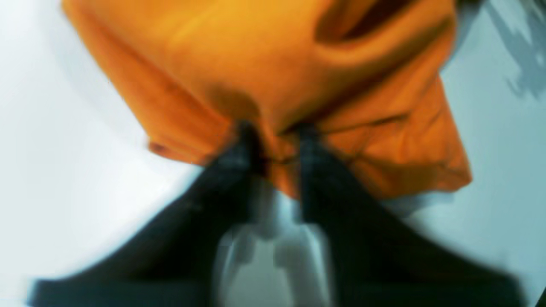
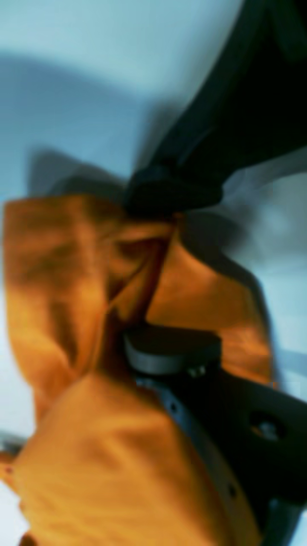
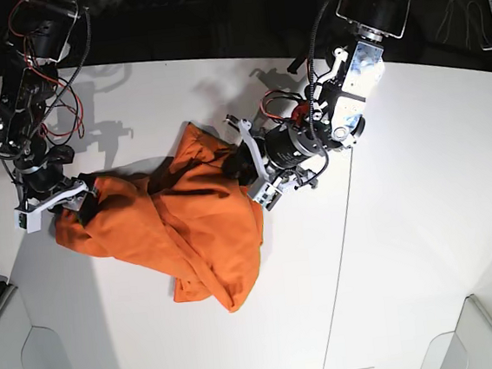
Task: Layout the t-shirt on the table in an organized manner, then fold the t-shirt properly
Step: 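Lift the t-shirt with both grippers and pull them apart to stretch it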
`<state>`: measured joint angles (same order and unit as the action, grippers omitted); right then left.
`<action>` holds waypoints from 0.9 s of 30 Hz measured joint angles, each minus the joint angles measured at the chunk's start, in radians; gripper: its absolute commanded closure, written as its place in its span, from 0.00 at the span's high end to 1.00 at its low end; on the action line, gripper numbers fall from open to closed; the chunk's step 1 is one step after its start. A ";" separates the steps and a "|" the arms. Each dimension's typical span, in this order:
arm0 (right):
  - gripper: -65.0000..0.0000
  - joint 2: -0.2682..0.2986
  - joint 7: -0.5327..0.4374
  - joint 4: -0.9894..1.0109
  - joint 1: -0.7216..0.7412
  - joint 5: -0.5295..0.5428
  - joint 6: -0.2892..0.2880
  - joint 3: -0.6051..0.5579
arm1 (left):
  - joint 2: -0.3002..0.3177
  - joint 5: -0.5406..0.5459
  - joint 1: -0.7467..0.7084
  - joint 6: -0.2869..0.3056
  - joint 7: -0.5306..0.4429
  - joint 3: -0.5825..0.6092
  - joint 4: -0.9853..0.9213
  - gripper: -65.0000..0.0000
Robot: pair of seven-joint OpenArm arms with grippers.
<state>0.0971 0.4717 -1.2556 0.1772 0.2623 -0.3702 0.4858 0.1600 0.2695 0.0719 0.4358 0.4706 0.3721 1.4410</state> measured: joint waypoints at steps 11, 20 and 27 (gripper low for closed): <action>0.00 0.049 0.019 -0.114 -0.018 -0.075 -0.079 -0.061 | 0.123 -0.078 0.073 -0.099 0.012 -0.035 0.024 0.00; 0.32 0.190 0.047 -0.294 -0.004 0.000 -0.083 -0.051 | 0.330 0.104 0.072 0.034 0.074 -0.129 0.242 0.22; 0.70 0.198 0.167 -0.294 -0.005 0.066 -0.032 -0.049 | 0.342 0.260 0.066 0.014 0.185 -0.129 0.269 0.59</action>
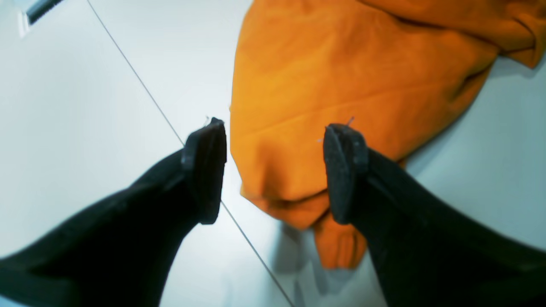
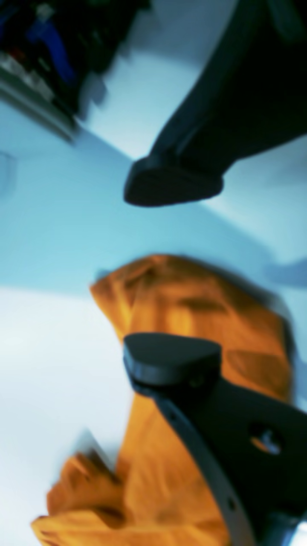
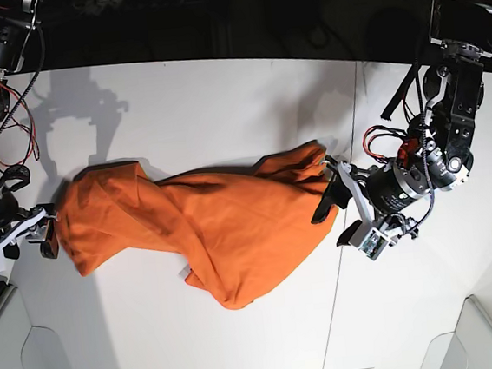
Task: Layout the t-shirt on the table in an organized manner, then fold the t-shirt properly
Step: 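Lift the t-shirt with both grippers and pull them apart to stretch it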
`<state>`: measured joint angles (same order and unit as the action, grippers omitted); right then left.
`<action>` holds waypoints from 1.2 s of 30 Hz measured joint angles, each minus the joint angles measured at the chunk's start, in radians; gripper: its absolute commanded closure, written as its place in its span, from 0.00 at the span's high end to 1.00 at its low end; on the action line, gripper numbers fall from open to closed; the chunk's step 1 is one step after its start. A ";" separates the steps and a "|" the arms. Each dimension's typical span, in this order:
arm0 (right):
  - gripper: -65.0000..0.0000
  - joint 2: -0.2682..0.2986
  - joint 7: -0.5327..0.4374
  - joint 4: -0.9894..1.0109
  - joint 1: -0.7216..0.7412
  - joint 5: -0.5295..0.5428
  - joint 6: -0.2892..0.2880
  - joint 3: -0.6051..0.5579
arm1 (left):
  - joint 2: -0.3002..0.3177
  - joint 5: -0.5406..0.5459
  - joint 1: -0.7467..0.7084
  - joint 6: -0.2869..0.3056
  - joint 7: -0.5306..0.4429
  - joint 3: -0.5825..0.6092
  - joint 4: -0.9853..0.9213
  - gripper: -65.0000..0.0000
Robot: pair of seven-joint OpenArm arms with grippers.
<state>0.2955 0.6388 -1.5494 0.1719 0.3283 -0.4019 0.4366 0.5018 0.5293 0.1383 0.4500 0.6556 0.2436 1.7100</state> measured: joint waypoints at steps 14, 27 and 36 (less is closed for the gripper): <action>0.70 -0.081 0.053 -0.005 -0.292 0.154 -0.044 0.057 | -0.001 -0.003 -0.286 0.061 -0.026 0.000 0.070 0.59; 0.70 -0.215 -0.092 0.106 -0.213 0.137 -0.054 0.059 | -0.115 -0.226 -0.194 -0.126 -0.139 -0.004 -0.135 0.59; 0.39 -0.224 -0.103 0.313 -0.040 0.142 -0.069 0.025 | -0.150 -0.259 -0.150 -0.123 -0.243 -0.005 -0.251 0.00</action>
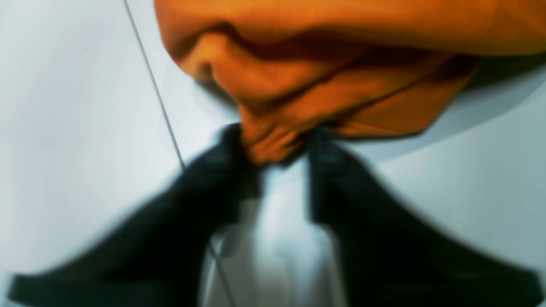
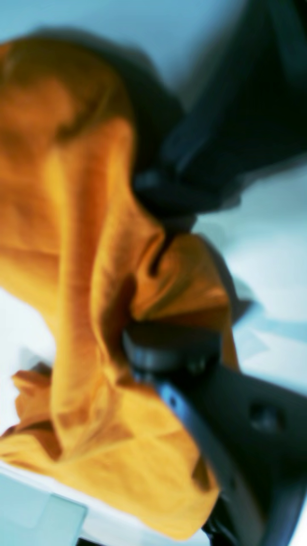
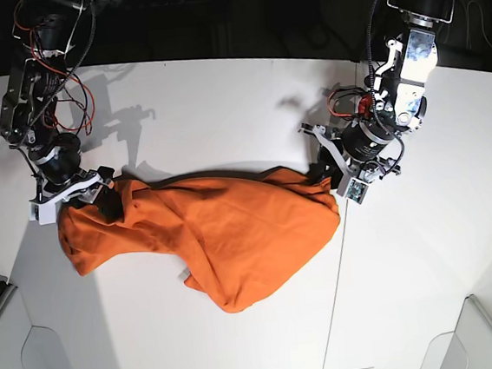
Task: Layout the t-shirt on the table in an organized manner, then fold the t-shirt properly
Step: 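Lift the t-shirt with both grippers and pull them apart to stretch it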
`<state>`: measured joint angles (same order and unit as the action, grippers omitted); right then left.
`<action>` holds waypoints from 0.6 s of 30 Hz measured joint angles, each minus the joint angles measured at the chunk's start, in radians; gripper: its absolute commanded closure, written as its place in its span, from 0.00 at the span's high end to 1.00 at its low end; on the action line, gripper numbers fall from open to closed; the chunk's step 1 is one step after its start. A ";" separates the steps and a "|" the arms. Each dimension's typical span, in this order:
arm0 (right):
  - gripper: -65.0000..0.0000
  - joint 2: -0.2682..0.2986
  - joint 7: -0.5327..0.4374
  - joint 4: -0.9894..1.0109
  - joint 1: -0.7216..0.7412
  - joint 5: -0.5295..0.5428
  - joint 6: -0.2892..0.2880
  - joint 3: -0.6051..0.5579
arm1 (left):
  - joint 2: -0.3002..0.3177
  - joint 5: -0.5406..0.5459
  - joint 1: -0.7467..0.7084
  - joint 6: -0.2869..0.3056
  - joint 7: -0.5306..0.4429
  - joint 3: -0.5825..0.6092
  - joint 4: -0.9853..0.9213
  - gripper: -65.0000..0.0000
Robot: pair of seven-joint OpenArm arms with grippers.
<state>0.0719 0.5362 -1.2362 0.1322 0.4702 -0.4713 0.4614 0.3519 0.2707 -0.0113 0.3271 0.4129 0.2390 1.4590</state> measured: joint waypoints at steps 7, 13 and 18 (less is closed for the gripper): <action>0.00 0.023 0.078 -0.054 0.063 -0.058 -0.063 -0.008 | 0.044 -0.039 0.046 0.010 0.053 -0.023 0.018 0.00; 0.00 0.149 0.146 -0.286 0.093 -0.024 -0.071 -0.008 | 0.196 0.054 0.054 0.001 0.127 -0.158 0.204 0.00; 0.40 0.200 0.154 -0.312 0.132 -0.021 -0.048 -0.008 | 0.298 0.206 0.056 0.098 0.166 -0.199 0.312 0.00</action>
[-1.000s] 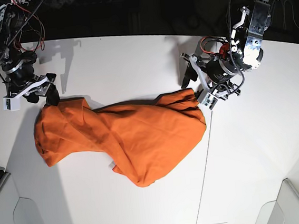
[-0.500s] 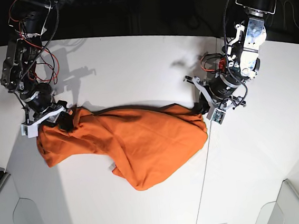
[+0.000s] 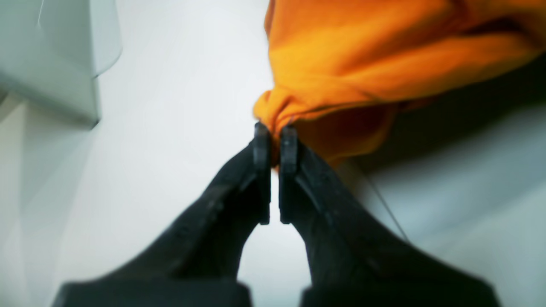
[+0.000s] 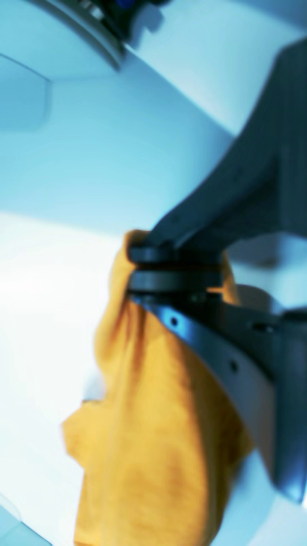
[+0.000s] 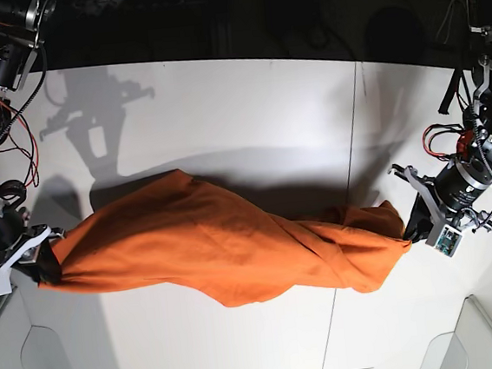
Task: Layout the t-shirt on the table in an organized manner, then fold the t-shirt properly
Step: 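Lift the t-shirt with both grippers and pull them apart to stretch it, then lower the stretched t-shirt onto the table and open both grippers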
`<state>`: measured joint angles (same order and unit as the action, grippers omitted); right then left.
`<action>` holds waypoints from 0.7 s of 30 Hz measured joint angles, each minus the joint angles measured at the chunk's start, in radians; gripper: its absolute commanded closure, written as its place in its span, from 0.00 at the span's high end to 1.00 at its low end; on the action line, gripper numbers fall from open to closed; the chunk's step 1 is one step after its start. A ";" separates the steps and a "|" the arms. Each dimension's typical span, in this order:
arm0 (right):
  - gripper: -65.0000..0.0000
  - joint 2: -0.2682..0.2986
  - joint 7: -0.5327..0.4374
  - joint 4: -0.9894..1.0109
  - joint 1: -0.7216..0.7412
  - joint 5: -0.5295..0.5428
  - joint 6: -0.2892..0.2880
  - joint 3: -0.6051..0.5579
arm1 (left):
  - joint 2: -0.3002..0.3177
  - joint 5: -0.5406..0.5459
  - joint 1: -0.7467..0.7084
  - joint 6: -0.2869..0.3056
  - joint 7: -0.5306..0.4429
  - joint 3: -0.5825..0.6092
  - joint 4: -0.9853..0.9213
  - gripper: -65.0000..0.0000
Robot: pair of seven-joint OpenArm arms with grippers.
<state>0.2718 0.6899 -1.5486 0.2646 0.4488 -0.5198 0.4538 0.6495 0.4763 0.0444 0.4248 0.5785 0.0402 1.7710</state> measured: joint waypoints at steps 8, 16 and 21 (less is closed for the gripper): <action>0.69 -0.016 0.101 0.014 -0.035 0.073 0.019 0.000 | -0.032 0.095 -0.085 0.039 0.071 0.003 -0.011 0.47; 0.69 -0.031 0.139 0.011 -0.269 0.210 -0.017 0.000 | -0.059 0.072 -0.187 0.025 0.071 0.003 -0.015 0.47; 0.69 -0.111 0.090 0.009 -0.375 0.217 -0.024 0.002 | -0.059 0.044 -0.230 0.025 0.071 0.003 -0.015 0.47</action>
<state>0.1612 0.7799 -1.5398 -0.1104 0.6659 -0.5434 0.4557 0.5903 0.5205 -0.1860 0.4500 0.6495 0.0437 1.7557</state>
